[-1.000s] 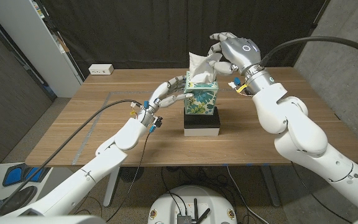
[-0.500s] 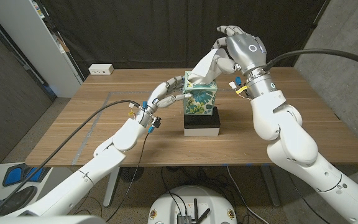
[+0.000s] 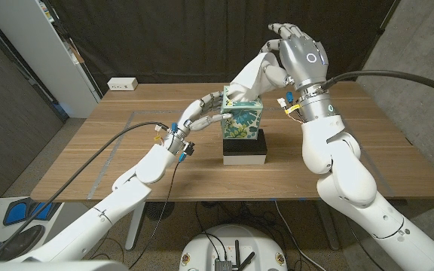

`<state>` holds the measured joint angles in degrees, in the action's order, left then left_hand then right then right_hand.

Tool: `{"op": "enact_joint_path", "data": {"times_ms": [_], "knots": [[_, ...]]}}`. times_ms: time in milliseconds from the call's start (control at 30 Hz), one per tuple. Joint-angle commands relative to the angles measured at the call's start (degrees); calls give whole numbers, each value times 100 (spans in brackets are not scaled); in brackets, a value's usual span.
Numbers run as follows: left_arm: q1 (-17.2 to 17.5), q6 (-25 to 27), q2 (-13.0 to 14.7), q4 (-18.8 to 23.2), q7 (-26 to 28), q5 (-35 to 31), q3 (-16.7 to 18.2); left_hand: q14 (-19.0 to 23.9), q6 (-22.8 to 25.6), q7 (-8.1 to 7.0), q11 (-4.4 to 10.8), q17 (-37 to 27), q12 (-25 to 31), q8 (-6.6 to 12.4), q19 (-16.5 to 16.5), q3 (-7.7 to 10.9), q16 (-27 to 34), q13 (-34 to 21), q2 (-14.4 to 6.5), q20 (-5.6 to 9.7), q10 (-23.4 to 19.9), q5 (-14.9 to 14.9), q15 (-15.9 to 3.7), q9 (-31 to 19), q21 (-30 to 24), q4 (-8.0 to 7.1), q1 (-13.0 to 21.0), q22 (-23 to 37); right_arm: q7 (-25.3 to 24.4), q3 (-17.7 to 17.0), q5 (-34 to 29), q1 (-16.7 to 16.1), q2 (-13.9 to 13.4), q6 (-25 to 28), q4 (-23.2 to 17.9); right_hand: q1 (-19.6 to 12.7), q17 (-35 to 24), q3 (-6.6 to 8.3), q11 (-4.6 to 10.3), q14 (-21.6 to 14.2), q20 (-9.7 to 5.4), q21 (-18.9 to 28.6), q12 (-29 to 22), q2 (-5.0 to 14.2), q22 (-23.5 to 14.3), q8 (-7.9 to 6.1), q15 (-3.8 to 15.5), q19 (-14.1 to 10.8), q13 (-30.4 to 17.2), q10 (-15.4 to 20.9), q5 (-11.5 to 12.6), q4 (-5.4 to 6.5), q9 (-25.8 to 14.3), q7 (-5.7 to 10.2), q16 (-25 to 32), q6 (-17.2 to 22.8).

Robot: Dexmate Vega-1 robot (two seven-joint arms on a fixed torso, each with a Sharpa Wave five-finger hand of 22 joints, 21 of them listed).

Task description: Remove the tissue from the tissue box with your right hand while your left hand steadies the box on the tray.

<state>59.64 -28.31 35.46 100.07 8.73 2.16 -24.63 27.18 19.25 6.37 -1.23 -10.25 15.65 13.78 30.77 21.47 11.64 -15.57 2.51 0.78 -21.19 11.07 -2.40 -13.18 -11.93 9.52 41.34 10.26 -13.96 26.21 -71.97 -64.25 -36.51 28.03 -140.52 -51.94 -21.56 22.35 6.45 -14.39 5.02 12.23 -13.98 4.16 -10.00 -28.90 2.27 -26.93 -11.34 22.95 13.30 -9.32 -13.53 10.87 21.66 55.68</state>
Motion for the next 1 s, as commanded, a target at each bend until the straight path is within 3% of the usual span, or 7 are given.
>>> {"op": "enact_joint_path", "data": {"times_ms": [33,133,367,500,533,667,1000], "knots": [[78,-65,20,67,-1,119,85,32,100,39,37,-33,-33,21,25,27,-3,-24,-510,-4,-45,50,-96,-27,-28,0,495,30,-503,171,-514,-22,382,-75,200,82,-31,-31,60,-49,-17,-28,-1,-32,-21,19,149,99,-31,61,-31,22,-7,140,55,7],[105,-77,51,92,27,41,116,30,97,37,37,-34,-38,18,26,26,-4,-25,-512,0,-37,50,-95,-28,-28,-1,496,30,-593,292,-853,33,478,-20,288,120,-43,-54,132,-48,-16,-39,-5,-34,-21,27,157,121,-37,97,-50,39,1,174,61,9],[131,8,142,188,-165,214,113,15,98,32,47,-34,-44,12,2,21,-9,-29,-511,-14,-34,51,-86,-31,-19,4,508,30,-592,260,-835,85,599,-34,308,156,-55,-77,144,-25,11,-49,8,-37,-21,24,185,145,-44,95,-71,49,13,188,58,44],[127,-26,52,91,-17,23,81,9,99,34,43,-34,-46,10,-4,17,-11,-31,-508,-14,-35,51,-98,-32,-17,7,514,30,-1089,133,-543,120,557,-205,449,167,-61,-84,158,-26,26,-53,12,-35,-21,29,177,156,-47,95,-79,51,18,191,61,46],[145,-17,7,59,12,11,46,11,100,34,37,-35,-45,10,-7,16,-10,-31,-508,-13,-38,51,-95,-32,-16,5,512,30,-1487,129,-533,123,586,-231,577,172,-63,-86,168,-21,26,-52,12,-34,-21,31,190,153,-49,100,-82,52,20,192,60,45],[201,24,-57,94,93,-22,15,14,99,32,44,-33,-49,7,-11,17,-8,-33,-508,-16,-35,53,-94,-33,-15,13,528,30,-1832,150,-514,149,650,-205,655,183,-68,-94,173,-42,31,-51,10,-34,-21,35,194,151,-53,114,-90,54,26,193,71,48],[156,29,-38,109,107,-54,46,20,103,32,43,-36,-47,3,-20,10,-4,-36,-513,-16,-51,53,-99,-35,-13,9,533,30,-1934,16,-294,75,503,-245,552,207,-87,-112,237,-98,47,-33,19,-32,-20,56,232,98,-66,124,-113,49,45,197,103,44]]}}
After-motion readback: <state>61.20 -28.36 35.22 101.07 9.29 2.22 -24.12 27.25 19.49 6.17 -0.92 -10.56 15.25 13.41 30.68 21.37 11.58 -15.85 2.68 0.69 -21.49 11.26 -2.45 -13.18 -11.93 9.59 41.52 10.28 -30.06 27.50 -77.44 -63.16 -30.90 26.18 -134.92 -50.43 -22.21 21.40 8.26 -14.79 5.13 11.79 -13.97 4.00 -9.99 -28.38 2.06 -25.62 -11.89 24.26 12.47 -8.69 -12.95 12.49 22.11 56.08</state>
